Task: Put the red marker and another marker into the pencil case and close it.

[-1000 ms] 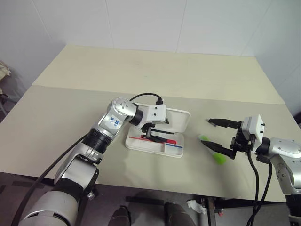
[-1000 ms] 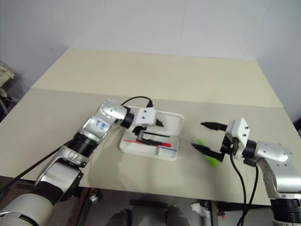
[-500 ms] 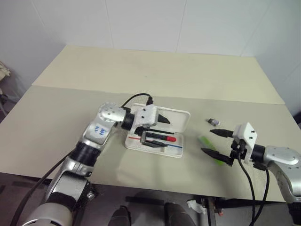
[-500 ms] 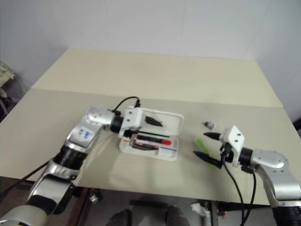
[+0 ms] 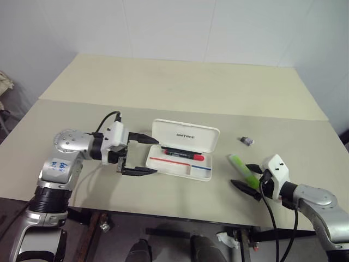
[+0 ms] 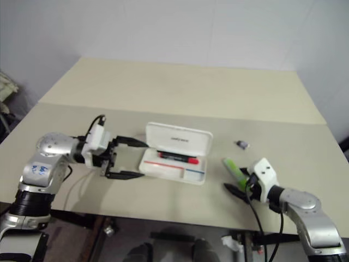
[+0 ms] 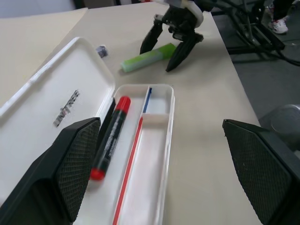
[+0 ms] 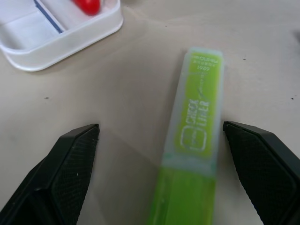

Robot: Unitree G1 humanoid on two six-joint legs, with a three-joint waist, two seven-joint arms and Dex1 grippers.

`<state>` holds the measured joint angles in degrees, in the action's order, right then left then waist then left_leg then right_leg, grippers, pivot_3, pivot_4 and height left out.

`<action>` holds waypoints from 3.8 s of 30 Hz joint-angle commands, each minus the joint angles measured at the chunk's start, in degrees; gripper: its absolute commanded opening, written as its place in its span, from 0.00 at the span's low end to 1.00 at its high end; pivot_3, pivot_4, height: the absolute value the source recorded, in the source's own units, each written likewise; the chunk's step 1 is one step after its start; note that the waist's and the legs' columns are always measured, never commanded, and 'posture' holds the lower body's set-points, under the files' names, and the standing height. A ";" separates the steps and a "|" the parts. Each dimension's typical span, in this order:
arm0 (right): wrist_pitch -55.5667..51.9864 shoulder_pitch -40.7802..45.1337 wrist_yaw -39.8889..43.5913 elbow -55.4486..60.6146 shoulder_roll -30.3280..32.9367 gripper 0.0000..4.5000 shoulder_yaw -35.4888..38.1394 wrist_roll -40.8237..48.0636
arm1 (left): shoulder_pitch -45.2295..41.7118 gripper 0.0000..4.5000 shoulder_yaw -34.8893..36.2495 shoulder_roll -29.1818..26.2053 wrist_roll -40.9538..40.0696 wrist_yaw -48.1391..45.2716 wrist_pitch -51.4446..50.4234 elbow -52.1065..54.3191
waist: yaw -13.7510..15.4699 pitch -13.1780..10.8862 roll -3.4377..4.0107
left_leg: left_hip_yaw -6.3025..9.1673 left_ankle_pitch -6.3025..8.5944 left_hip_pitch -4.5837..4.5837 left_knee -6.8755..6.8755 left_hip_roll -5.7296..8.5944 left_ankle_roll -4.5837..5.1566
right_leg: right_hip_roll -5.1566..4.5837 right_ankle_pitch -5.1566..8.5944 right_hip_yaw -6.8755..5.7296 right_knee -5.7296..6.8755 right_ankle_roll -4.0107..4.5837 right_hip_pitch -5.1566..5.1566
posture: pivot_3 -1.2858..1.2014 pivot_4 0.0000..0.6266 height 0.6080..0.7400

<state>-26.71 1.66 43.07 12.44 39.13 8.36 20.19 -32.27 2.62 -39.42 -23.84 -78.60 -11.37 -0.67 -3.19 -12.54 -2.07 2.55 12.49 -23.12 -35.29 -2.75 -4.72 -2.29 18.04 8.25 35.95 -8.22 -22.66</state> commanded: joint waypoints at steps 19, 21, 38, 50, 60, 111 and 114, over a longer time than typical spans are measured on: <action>-4.65 3.35 -4.80 -3.51 -3.90 1.00 -1.20 -0.91 | 9.48 0.99 14.73 -8.74 -12.35 -10.20 3.09 -6.39 | -0.35 0.25 -0.40 | -0.13 -0.16 0.07 0.00 -0.08 0.11 | -0.02 -0.17 0.02 -0.31 0.46 0.07 | 0.52 0.24 1.00; -5.68 3.40 -5.13 -3.59 -3.82 0.96 -1.27 -0.88 | 9.78 1.00 14.92 -9.25 -12.26 -10.63 3.52 -7.72 | -0.38 0.26 -0.42 | -0.16 -0.15 0.06 0.00 -0.07 0.11 | -0.04 -0.19 0.02 -0.36 0.46 0.08 | 0.52 0.24 1.00; -2.62 8.77 -7.57 -4.47 -4.71 0.25 -0.02 -1.07 | 4.62 1.00 12.78 -8.86 -12.05 -11.96 7.92 -15.62 | -0.61 0.37 -0.59 | -0.26 -0.15 0.06 0.14 -0.10 0.11 | -0.05 -0.24 0.06 -0.46 0.50 0.05 | 0.52 0.24 1.00; -7.40 21.20 -4.94 8.60 -2.39 0.25 0.48 6.38 | 1.30 1.00 10.91 -9.04 -11.76 -13.85 11.57 -22.68 | -1.48 0.28 -0.44 | -0.29 0.01 -0.13 0.36 -0.10 0.07 | -0.04 -0.37 0.04 -0.22 -0.15 -0.33 | 0.52 0.24 1.00; -26.70 40.53 8.16 13.61 7.69 0.25 -20.03 9.59 | -3.78 1.00 3.78 -11.38 -16.39 -13.90 14.44 -29.11 | -1.50 0.22 -0.35 | -0.29 0.04 -0.41 0.38 -0.14 0.05 | -0.04 -0.36 -0.01 0.02 -0.25 -0.83 | 0.52 0.24 1.00; -26.02 47.82 6.65 -3.14 -19.69 0.25 -37.42 -6.66 | -0.58 1.00 -3.96 -15.14 -22.90 -13.90 16.39 -27.58 | -1.73 0.22 -0.35 | -0.16 -0.09 -1.13 0.11 -0.16 -0.02 | 0.10 -0.19 -0.07 1.22 -0.14 -1.89 | 0.52 0.24 1.00; -25.15 48.11 6.38 -4.65 -20.19 0.25 -37.02 -7.04 | -0.82 1.00 -3.89 -15.12 -22.83 -13.90 16.39 -27.75 | -1.72 0.22 -0.35 | -0.16 -0.09 -1.12 0.10 -0.16 -0.02 | 0.10 -0.19 -0.07 1.23 -0.14 -1.89 | 0.52 0.24 1.00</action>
<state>-52.66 49.15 49.71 6.94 19.43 -30.48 12.88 -32.33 -2.99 -54.09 -46.69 -86.08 4.81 -29.32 -4.90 -12.32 -2.42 2.39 12.40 -24.24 -35.18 -2.91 -4.74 -2.19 17.85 8.18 37.18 -8.36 -24.55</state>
